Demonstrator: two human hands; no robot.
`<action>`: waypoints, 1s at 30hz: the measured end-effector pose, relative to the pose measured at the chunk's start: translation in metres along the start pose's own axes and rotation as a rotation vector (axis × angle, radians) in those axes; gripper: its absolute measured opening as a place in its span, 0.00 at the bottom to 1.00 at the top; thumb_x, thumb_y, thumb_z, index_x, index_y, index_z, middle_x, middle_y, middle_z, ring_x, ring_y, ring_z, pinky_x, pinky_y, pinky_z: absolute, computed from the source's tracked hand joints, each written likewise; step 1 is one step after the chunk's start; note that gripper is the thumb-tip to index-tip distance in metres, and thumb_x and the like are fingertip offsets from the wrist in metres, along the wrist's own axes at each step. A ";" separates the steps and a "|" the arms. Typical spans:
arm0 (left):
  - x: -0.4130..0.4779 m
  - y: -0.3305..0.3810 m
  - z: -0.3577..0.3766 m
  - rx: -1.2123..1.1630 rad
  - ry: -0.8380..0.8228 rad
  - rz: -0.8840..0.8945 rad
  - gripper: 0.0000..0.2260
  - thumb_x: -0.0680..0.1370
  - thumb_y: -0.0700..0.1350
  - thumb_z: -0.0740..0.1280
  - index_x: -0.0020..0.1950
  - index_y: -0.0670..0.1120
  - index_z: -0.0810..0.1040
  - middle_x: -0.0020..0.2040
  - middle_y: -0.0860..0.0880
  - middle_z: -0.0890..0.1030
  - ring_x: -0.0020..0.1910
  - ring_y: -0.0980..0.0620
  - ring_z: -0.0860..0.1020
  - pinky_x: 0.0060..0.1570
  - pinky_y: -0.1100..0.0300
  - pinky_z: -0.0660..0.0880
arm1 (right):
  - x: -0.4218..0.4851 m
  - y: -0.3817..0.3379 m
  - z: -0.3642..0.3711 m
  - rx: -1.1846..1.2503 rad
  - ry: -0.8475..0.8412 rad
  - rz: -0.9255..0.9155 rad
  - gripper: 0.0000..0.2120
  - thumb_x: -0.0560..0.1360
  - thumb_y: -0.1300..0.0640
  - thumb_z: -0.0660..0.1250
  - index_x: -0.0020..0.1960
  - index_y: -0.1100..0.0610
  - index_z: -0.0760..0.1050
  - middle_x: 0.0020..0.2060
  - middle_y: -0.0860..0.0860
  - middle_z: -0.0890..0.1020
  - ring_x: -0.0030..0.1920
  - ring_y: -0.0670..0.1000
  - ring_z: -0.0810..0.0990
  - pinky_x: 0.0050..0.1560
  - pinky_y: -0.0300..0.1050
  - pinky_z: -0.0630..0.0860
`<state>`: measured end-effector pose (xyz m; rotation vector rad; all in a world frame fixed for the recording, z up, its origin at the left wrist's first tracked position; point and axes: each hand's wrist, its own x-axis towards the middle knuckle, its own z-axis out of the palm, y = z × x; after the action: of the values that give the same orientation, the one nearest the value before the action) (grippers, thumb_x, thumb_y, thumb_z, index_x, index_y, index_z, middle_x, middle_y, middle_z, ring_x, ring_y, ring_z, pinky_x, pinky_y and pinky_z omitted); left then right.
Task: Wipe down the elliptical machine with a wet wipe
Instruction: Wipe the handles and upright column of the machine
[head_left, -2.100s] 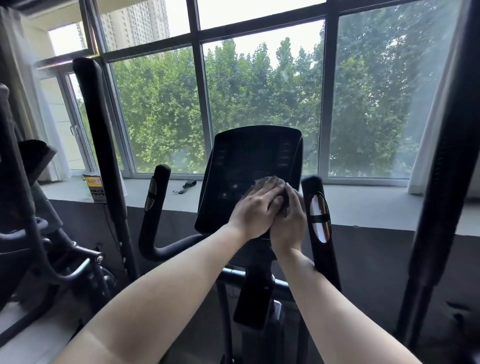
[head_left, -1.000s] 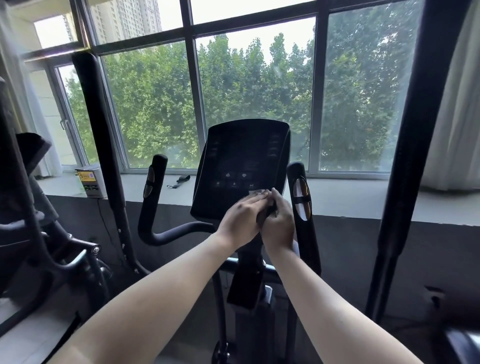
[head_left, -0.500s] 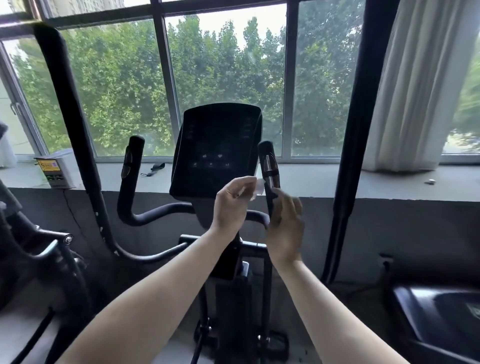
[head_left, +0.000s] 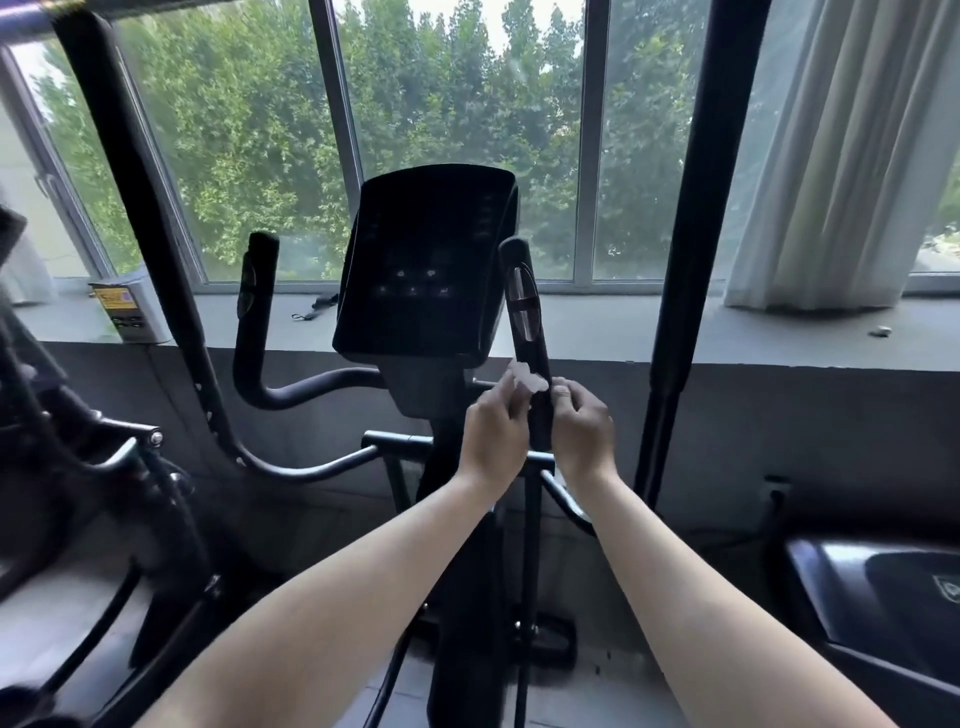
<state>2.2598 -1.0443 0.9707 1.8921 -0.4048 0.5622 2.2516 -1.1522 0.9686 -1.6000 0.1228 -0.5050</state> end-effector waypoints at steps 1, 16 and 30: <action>-0.003 -0.002 0.003 0.032 -0.005 0.015 0.10 0.86 0.43 0.61 0.47 0.54 0.74 0.37 0.59 0.78 0.38 0.57 0.77 0.45 0.63 0.74 | -0.002 0.008 -0.002 0.019 -0.030 0.036 0.16 0.78 0.41 0.58 0.50 0.45 0.83 0.44 0.39 0.84 0.50 0.45 0.82 0.59 0.52 0.79; -0.047 -0.042 0.050 0.274 0.057 -0.118 0.11 0.85 0.47 0.57 0.60 0.56 0.77 0.45 0.55 0.82 0.45 0.57 0.81 0.44 0.63 0.75 | 0.014 0.048 -0.037 0.138 -0.379 0.027 0.15 0.86 0.50 0.59 0.53 0.49 0.84 0.49 0.48 0.87 0.54 0.50 0.84 0.62 0.58 0.79; -0.035 -0.021 0.063 0.148 0.294 -0.273 0.04 0.81 0.42 0.66 0.54 0.49 0.72 0.45 0.52 0.82 0.44 0.56 0.80 0.44 0.56 0.77 | 0.035 0.063 -0.042 0.126 -0.540 0.021 0.16 0.77 0.39 0.60 0.52 0.44 0.83 0.49 0.48 0.86 0.54 0.53 0.85 0.58 0.61 0.81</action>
<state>2.2537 -1.0943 0.9155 1.9264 0.0885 0.6866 2.2810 -1.2103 0.9162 -1.5568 -0.2939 -0.0501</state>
